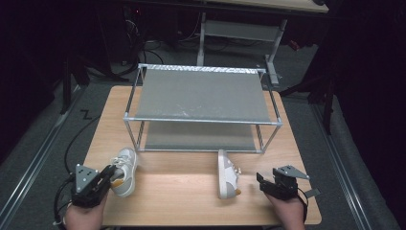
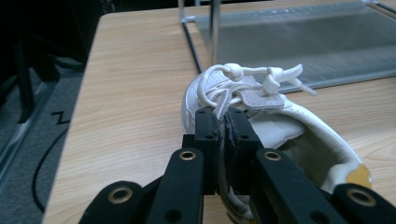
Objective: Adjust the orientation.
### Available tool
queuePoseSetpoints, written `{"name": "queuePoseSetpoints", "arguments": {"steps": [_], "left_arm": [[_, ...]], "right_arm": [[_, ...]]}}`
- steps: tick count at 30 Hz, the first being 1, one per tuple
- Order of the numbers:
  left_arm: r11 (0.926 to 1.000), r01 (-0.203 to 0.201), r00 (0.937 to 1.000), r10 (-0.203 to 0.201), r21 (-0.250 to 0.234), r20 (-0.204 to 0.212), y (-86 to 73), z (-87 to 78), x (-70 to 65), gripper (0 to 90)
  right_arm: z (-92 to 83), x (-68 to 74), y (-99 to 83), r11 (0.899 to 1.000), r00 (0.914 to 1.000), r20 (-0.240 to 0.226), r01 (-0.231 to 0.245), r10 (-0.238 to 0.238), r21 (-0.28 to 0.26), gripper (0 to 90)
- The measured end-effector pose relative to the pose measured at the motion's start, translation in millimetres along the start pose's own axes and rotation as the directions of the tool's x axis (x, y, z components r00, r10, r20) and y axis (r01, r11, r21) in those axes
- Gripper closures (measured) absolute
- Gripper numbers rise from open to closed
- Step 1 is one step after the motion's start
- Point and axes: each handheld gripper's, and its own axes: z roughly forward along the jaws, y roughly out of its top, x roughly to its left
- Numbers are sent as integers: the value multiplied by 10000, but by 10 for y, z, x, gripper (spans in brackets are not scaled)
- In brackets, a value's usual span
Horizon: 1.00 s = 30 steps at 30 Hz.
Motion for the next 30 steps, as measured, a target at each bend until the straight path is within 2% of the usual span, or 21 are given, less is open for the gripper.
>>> {"name": "queuePoseSetpoints", "arguments": {"steps": [10,30], "left_arm": [[10000,-54,9998,53,32,168,-34,-22,-10,847],[9999,-37,9999,35,124,151,-47,-6,6,845]], "right_arm": [[-2,-8,-8,10000,10000,1,-30,30,21,301],[23,1,-20,9999,10000,-15,-12,12,125,301]]}}
